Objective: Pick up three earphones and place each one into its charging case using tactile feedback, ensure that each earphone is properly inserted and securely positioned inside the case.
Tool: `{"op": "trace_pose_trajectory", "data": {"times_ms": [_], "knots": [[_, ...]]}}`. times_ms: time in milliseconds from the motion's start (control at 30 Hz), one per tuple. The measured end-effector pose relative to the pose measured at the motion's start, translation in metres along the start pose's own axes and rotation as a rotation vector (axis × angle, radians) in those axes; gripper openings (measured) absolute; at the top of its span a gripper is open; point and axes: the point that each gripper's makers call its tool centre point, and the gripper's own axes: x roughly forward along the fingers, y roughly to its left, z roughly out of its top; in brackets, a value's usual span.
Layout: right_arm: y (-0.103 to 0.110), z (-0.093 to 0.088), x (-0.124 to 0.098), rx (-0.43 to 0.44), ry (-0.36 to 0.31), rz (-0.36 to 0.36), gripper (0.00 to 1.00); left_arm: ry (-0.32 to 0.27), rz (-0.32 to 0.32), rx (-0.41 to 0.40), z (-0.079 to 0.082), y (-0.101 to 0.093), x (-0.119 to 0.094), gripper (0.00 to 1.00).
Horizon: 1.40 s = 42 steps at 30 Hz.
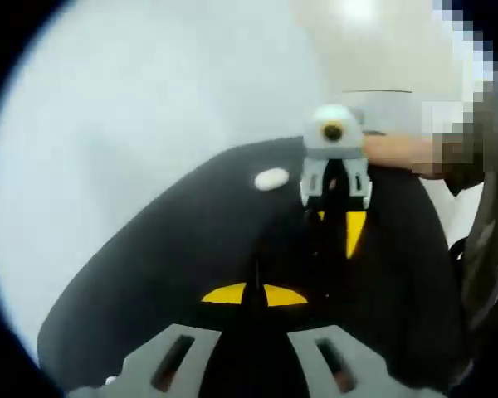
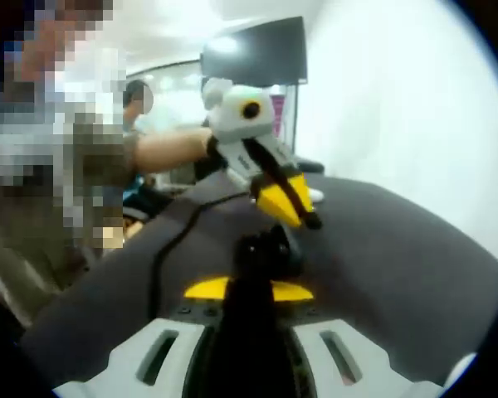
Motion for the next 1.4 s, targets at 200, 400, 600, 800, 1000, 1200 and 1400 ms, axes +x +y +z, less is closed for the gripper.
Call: {"op": "trace_pose_trajectory", "data": {"times_ms": [200,400,600,800,1000,1200,1400], "knots": [[0.000,0.000,0.000,0.000,-0.002,0.000,0.19,0.098,-0.041,0.047,-0.019,-0.002,0.005,0.09],[0.001,0.000,-0.001,0.000,0.000,0.001,0.19,0.056,-0.019,0.043,-0.003,0.015,-0.011,0.11],[0.001,0.000,-0.001,-0.002,0.001,0.000,0.19,0.085,-0.075,0.190,-0.003,-0.008,-0.006,0.11],[0.001,-0.001,-0.001,-0.003,0.000,-0.004,0.19,0.064,-0.086,0.307,0.002,-0.021,0.001,0.10],[0.001,-0.001,-0.001,-0.005,-0.001,-0.007,0.19,0.086,-0.113,0.337,-0.002,-0.018,0.006,0.08],[0.001,-0.001,-0.002,-0.004,-0.001,-0.005,0.19,0.094,-0.131,0.340,-0.010,-0.017,0.014,0.04],[0.001,-0.001,-0.002,-0.003,-0.003,-0.006,0.19,-0.015,-0.069,0.233,0.001,-0.009,0.007,0.04]]}}
